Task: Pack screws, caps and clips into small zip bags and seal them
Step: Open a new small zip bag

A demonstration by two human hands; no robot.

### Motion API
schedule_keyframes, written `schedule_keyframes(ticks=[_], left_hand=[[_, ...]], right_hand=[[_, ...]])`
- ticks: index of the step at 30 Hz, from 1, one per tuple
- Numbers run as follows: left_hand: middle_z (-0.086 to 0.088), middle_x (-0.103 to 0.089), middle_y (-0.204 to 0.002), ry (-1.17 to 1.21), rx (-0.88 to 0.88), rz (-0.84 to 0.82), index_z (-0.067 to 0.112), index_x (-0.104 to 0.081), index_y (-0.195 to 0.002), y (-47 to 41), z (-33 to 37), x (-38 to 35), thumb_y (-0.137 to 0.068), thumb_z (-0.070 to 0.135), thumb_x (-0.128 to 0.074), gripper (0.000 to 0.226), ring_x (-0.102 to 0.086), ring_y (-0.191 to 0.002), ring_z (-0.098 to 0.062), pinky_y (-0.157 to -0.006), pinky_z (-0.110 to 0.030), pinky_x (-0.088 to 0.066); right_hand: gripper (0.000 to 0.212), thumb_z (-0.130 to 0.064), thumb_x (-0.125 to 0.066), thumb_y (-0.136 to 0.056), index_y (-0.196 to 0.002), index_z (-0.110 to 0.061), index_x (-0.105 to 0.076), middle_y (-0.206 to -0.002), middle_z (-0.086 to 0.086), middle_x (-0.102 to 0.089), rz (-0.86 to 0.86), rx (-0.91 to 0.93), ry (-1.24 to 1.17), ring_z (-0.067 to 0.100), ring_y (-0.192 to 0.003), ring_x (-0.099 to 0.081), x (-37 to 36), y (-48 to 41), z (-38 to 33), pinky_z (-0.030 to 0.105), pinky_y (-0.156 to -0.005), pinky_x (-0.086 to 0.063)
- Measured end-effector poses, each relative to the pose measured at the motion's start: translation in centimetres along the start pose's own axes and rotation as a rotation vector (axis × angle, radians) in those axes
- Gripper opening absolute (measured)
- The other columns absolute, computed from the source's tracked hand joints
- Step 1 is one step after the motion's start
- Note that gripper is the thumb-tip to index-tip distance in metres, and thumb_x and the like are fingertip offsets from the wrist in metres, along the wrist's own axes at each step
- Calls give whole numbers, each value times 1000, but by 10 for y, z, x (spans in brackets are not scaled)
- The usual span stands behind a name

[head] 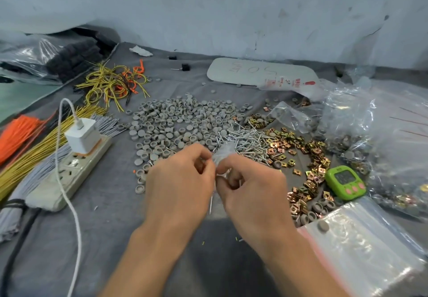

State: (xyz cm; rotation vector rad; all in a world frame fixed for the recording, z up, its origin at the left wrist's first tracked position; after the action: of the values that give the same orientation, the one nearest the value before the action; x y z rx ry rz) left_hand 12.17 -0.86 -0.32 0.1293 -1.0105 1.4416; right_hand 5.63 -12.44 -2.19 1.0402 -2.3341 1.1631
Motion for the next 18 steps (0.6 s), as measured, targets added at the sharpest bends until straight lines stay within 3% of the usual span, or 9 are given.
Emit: schedule_keyframes(ticks=[3, 5, 6, 8, 10, 11, 15, 18], left_hand=[[13, -65, -65, 107, -142, 58, 30, -70, -83, 4, 4, 0, -77, 25, -73, 7, -59, -65, -8, -61, -24, -45], [12, -63, -63, 99, -222, 23, 28, -71, -79, 8, 7, -2, -73, 24, -72, 7, -56, -65, -8, -60, -25, -44], [12, -62, -61, 80, -245, -14, 28, -71, -77, 10, 8, -4, -72, 24, -72, 7, -54, -63, -9, -59, -27, -45], [12, -56, -58, 57, -252, -89, 29, -68, -81, 11, 8, -7, -73, 27, -70, 9, -50, -58, -8, -57, -33, -48], [13, -52, -56, 89, -246, -185, 34, -62, -92, 13, 9, -10, -76, 31, -68, 17, -48, -55, -7, -54, -29, -47], [13, -53, -57, 101, -240, -234, 36, -59, -95, 13, 10, -11, -78, 32, -69, 20, -49, -54, -7, -54, -28, -47], [13, -57, -59, 68, -208, -318, 37, -56, -91, 10, 8, -13, -78, 23, -73, 26, -52, -57, -6, -54, -19, -40], [13, -41, -52, 21, -256, -255, 37, -61, -92, 11, 15, -10, -76, 19, -71, 25, -47, -59, -8, -55, -20, -37]], right_hand=[[22, -19, -64, -88, -99, -38, -68, -59, -16, -56, -236, -40, 59, 8, -57, -51, -10, -2, 4, 18, -55, -34], [19, -20, -58, -90, -87, -33, -71, -64, -10, -65, -339, -133, 106, 8, -62, -58, -11, -5, 9, 26, -58, -39], [23, -17, -58, -90, -76, -30, -72, -61, -8, -65, -355, -233, 9, 5, -59, -57, -10, -7, 13, 27, -57, -40], [34, -7, -60, -92, -67, -23, -76, -52, -3, -59, -352, -523, -446, 3, -48, -47, -7, -12, 18, 26, -48, -40], [36, -1, -58, -95, -73, -18, -80, -48, -1, -47, -340, -801, -939, 6, -39, -34, -7, -13, 22, 21, -39, -29], [33, 1, -56, -95, -81, -14, -82, -49, -1, -46, -324, -887, -1058, 5, -38, -31, -7, -13, 25, 19, -39, -26], [34, 12, -47, -93, -113, 3, -73, -60, 3, -58, -251, -1013, -1221, 6, -42, -45, -12, -10, 28, 18, -46, -41], [34, 18, -56, -87, -117, 6, -67, -74, 8, -71, -192, -954, -1381, 9, -56, -65, -14, -11, 23, 20, -56, -55]])
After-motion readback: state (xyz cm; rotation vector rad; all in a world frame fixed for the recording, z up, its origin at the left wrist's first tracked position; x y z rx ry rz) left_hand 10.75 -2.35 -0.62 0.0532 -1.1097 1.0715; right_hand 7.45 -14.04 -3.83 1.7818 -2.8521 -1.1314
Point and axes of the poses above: each hand's wrist, its own y-axis away from the middle knuckle, its own x-axis out of the back of the hand, z = x × y, the point moved 2 cm from there along -y, towards the middle knuckle
